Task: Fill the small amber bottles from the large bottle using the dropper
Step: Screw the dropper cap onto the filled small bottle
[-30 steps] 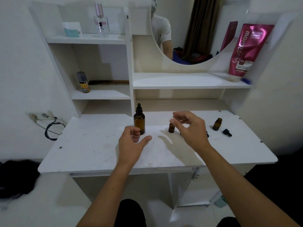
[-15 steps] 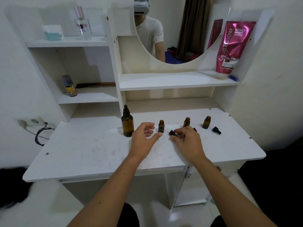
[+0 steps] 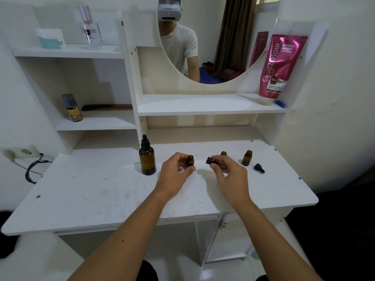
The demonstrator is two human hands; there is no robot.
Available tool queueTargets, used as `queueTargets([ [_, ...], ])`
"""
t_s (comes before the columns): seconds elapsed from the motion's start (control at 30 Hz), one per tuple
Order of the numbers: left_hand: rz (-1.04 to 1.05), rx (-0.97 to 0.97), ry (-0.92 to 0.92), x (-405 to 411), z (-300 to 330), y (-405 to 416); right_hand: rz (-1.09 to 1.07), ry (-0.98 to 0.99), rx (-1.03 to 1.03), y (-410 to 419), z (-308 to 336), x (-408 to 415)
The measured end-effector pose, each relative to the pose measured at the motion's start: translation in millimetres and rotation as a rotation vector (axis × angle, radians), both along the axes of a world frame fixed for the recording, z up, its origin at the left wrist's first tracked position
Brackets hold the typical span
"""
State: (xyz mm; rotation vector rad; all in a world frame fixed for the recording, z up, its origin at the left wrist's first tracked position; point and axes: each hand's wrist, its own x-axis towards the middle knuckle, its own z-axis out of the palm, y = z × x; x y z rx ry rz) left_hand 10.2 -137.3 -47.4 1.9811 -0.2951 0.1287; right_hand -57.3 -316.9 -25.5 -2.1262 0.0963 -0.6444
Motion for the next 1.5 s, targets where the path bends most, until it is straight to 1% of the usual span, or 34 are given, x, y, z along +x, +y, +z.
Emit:
queueTargets([
  [0.1,-0.002,-0.006,0.002,0.6,-0.9,0.6,0.044,-0.076,-0.071,0.1,9.7,9.4],
  [0.33,-0.014,-0.025,0.01,2.6,-2.6,2.0,0.1,-0.104,-0.388,-4.4,24.2,27.1],
  [0.47,-0.017,-0.029,0.01,3.6,-2.6,2.4,0.161,-0.139,-0.505,-1.1,35.9,35.4],
  [0.53,-0.022,-0.03,0.009,3.9,-2.8,2.5,0.212,-0.135,-0.529,2.0,43.3,41.3],
  [0.73,-0.039,-0.039,-0.009,3.8,-3.4,3.5,0.338,-0.01,-0.433,8.9,54.1,57.0],
  [0.93,-0.046,-0.04,-0.02,5.4,-4.7,4.3,0.371,0.081,-0.38,9.3,46.1,65.3],
  [1.2,-0.064,-0.049,-0.028,7.1,-6.0,4.7,0.372,0.097,-0.284,6.5,38.5,63.9],
  [1.3,-0.06,-0.042,-0.021,7.5,-6.7,4.8,0.319,0.121,-0.267,7.3,33.1,64.1],
  [1.4,-0.05,-0.029,-0.023,7.6,-7.5,4.3,0.278,0.105,-0.218,7.5,29.0,62.8],
  [1.5,-0.043,-0.02,-0.017,8.4,-7.7,3.8,0.312,0.083,-0.205,7.1,26.3,61.4],
])
